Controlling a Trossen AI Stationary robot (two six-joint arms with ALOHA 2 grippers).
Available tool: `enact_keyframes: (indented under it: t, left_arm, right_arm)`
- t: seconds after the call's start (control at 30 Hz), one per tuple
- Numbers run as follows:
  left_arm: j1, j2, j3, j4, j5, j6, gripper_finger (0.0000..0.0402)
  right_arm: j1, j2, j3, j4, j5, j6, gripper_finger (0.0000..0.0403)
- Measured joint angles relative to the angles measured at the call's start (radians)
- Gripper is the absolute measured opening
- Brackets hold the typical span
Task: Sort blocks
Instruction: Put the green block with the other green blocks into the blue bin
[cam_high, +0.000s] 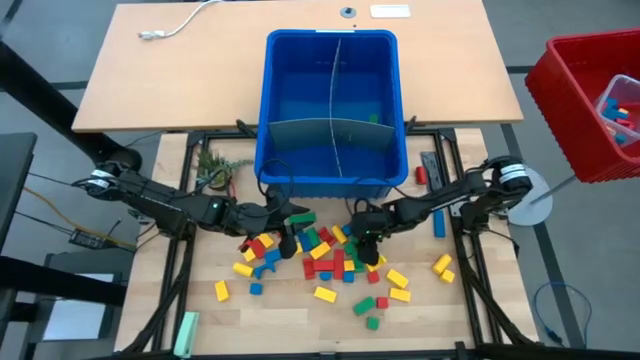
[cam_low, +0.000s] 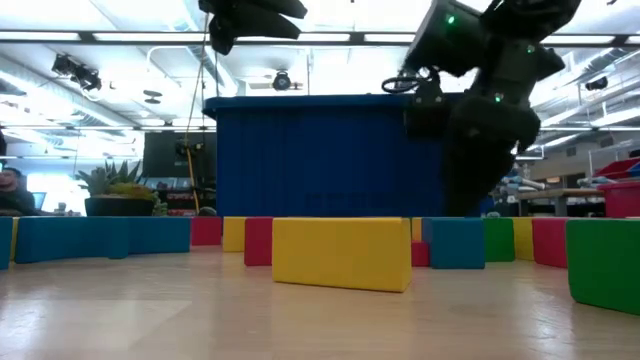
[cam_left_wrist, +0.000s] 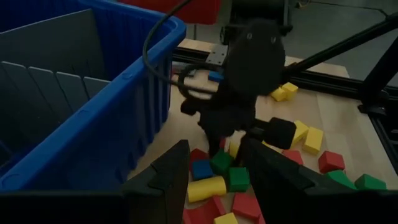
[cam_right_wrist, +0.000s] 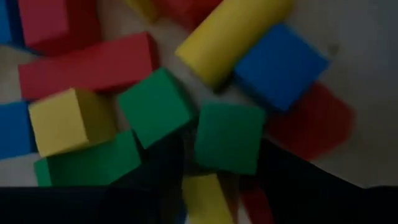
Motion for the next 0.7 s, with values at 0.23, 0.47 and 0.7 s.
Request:
enact_keyframes:
  t: [0.23, 0.47, 0.7]
  left_arm:
    - [0.000, 0.000, 0.000, 0.000, 0.000, 0.000, 0.0166]
    - [0.000, 0.000, 0.000, 0.002, 0.000, 0.000, 0.0166]
    - [0.001, 0.000, 0.000, 0.002, 0.000, -0.003, 0.0166]
  right_arm:
    - [0.000, 0.027, 0.002, 0.017, -0.007, -0.009, 0.0177]
    - [-0.001, -0.002, 0.001, 0.047, -0.010, -0.008, 0.0163]
    - [-0.004, 0.032, 0.000, 0.094, 0.042, -0.007, 0.0162]
